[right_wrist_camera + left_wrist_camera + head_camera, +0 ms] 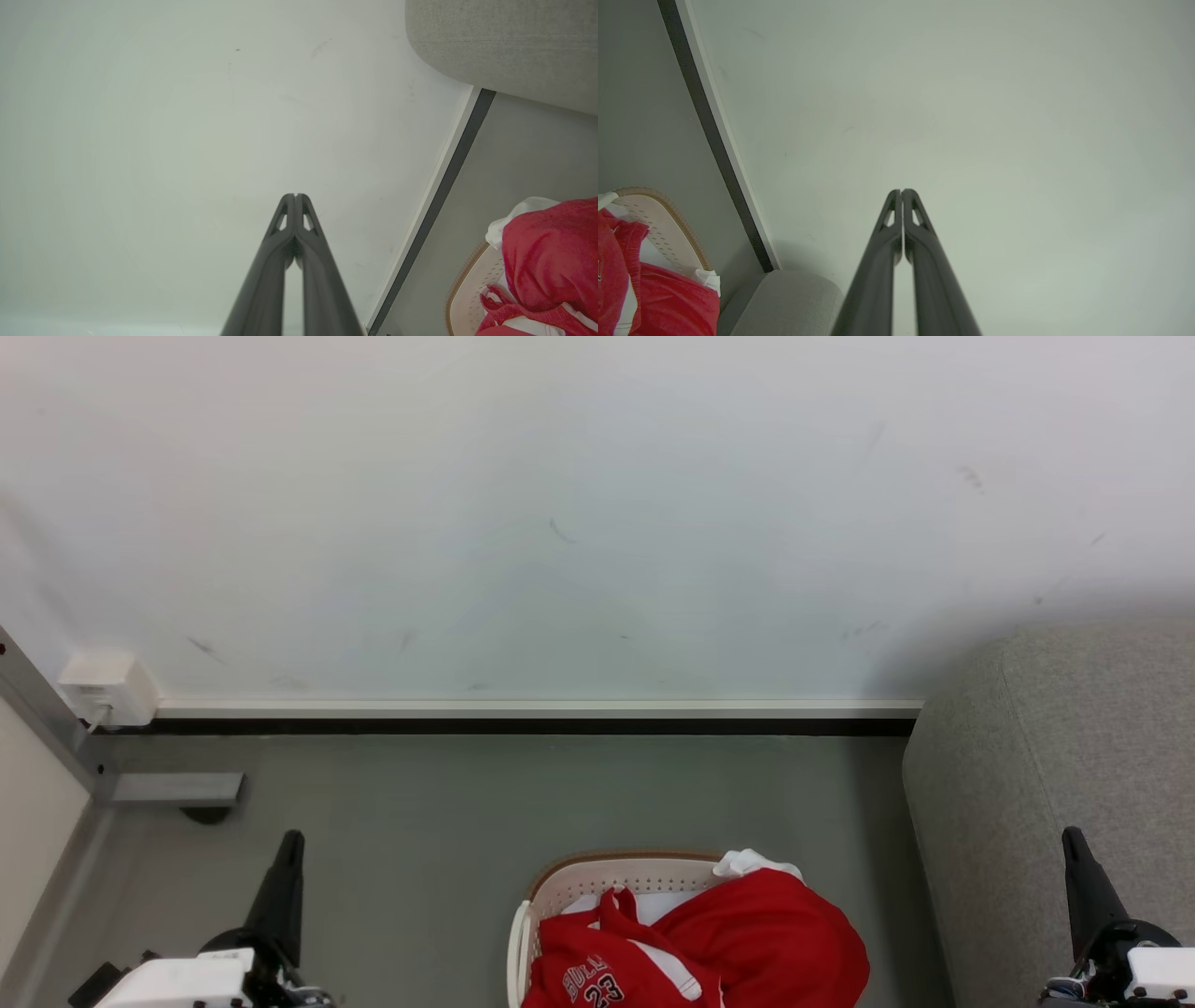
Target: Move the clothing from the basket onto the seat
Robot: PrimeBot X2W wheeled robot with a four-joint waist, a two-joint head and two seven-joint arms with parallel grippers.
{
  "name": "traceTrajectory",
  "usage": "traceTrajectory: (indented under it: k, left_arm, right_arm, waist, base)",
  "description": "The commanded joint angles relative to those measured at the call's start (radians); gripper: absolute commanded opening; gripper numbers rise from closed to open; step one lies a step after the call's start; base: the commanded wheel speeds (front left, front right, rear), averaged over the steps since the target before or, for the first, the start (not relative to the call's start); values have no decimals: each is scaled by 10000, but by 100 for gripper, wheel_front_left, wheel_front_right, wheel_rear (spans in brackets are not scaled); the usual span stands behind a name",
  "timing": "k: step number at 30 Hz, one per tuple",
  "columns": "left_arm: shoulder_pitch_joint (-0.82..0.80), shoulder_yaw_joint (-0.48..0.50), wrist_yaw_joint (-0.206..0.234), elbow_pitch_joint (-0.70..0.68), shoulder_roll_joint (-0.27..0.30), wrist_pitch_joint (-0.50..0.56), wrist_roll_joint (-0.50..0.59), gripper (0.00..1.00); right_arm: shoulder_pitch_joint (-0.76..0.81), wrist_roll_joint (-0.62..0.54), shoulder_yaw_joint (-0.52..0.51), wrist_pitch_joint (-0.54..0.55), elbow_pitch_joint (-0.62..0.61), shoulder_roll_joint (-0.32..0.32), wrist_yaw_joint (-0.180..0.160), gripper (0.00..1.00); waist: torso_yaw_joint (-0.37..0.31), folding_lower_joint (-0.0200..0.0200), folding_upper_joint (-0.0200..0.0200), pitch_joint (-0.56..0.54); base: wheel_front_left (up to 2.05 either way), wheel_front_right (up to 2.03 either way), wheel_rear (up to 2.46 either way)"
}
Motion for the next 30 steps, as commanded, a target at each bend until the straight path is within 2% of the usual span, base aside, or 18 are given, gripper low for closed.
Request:
traceTrajectory:
  k: [1, 30]
  left_arm:
    - [-75, 4, -26, -36, 80, 40, -127, 0]
    - [-75, 4, -26, -36, 80, 40, -127, 0]
  right_arm:
    - [-107, -69, -27, 30, -18, 2, -25, 0]
    - [-108, -69, -27, 30, -18, 2, -25, 0]
  waist:
    - [0, 0, 0, 0]
    - [0, 0, 0, 0]
  base:
    - [0, 0, 0]
    - [0, 0, 0]
